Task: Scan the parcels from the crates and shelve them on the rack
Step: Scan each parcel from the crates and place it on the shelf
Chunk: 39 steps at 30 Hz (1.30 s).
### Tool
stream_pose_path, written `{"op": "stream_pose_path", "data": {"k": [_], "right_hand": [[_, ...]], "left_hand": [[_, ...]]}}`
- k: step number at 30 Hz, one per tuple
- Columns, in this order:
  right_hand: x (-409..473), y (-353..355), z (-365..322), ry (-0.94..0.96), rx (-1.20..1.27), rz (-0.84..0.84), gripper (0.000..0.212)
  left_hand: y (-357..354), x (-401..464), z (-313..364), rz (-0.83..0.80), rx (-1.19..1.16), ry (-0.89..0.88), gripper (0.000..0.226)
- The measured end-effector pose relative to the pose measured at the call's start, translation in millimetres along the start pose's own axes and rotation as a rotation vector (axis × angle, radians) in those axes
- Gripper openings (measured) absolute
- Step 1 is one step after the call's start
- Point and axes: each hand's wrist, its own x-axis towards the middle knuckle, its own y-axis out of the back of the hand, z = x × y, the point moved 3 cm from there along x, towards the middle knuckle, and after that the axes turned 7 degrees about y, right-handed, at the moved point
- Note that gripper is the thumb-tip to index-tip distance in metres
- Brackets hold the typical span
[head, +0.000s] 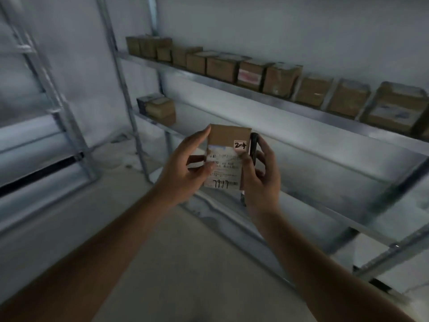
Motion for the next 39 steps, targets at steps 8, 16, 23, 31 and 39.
{"op": "stream_pose_path", "data": {"k": [8, 16, 23, 31, 39], "right_hand": [[101, -143, 70, -0.053, 0.036, -0.142, 0.044], [168, -264, 140, -0.045, 0.011, -0.171, 0.045], [215, -361, 206, -0.111, -0.069, -0.05, 0.045], [270, -447, 268, -0.175, -0.173, 0.08, 0.044], [338, -495, 361, -0.266, -0.243, 0.134, 0.045]], "left_hand": [[108, 106, -70, 0.12, 0.061, 0.082, 0.071], [195, 198, -160, 0.122, 0.025, 0.142, 0.071], [267, 299, -254, -0.025, 0.029, 0.136, 0.072], [326, 405, -343, -0.23, 0.017, 0.209, 0.072], [336, 502, -427, -0.339, -0.011, 0.34, 0.072]]}}
